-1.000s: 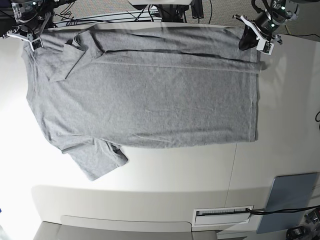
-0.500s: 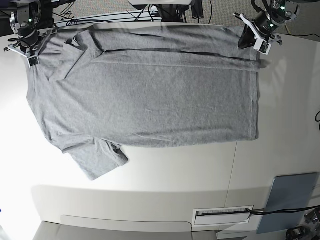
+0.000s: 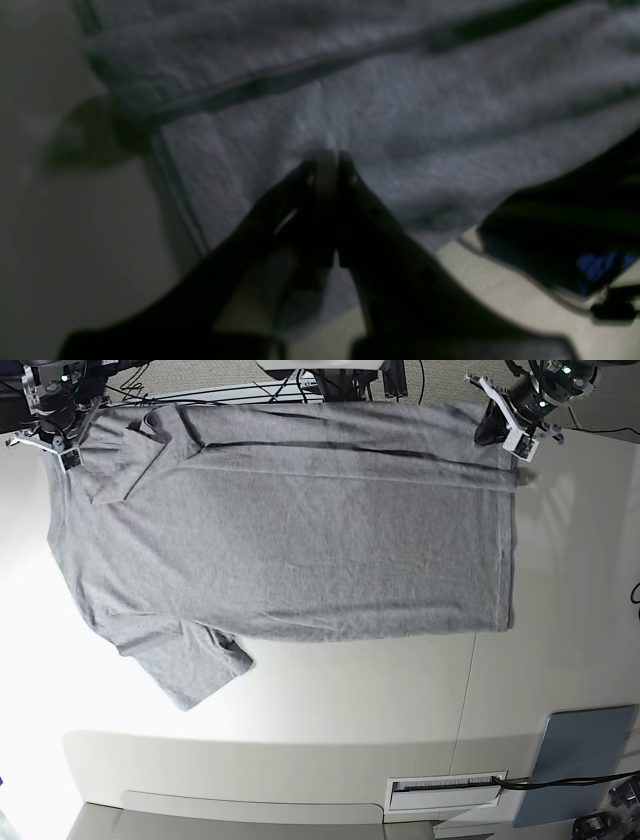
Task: Fold the T-shirt properly
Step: 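Move both grippers to the opposite long edge of the shirt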
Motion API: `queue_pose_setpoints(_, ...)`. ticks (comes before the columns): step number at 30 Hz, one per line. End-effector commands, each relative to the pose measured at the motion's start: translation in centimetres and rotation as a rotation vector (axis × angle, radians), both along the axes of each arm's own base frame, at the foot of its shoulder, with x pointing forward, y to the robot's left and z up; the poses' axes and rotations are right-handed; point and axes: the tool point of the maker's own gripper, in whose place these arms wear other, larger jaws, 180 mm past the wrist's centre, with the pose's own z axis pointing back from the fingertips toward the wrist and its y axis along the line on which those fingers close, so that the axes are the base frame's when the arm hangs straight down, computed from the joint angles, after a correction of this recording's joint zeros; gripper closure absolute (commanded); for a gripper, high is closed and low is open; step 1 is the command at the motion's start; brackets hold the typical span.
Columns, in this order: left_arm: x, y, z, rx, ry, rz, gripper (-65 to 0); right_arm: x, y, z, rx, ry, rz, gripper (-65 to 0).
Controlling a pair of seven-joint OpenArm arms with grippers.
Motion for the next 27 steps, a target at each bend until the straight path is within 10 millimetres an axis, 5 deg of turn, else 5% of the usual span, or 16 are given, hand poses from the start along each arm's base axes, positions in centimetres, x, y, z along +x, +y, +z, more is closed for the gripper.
queue_pose_setpoints(1,-1.1,1.6,-0.3,0.088,0.058,-0.016,-5.1,1.4,0.1,1.6,-0.028,-0.054,0.031,0.0)
queue_pose_setpoints(6,3.6,2.0,5.5,0.059,-0.134,0.008,-24.5,4.4,1.1,4.5,-0.049,-0.174,0.046,0.0)
queue_pose_setpoints(9,6.1,2.8,8.8,0.060,-0.244,0.040,-29.9,6.3,1.4,6.1,-0.088,-0.229,0.079,0.0)
queue_pose_setpoints(13,9.5,4.4,11.0,0.061,-0.338,0.121,-30.1,9.1,1.6,7.7,-0.082,-0.316,0.075,-17.2)
queue_pose_setpoints(16,12.3,4.9,11.8,0.022,-0.373,0.170,-30.1,11.1,1.9,9.0,-0.045,-0.390,0.067,-26.6)
queue_pose_setpoints(20,16.6,6.3,12.6,-0.008,-0.427,0.227,-30.1,13.7,2.4,10.3,0.059,-0.476,0.008,-27.7)
queue_pose_setpoints(27,22.7,5.6,7.7,-0.041,-0.311,0.239,-30.1,16.7,2.4,11.7,0.122,-0.460,-0.050,-27.7)
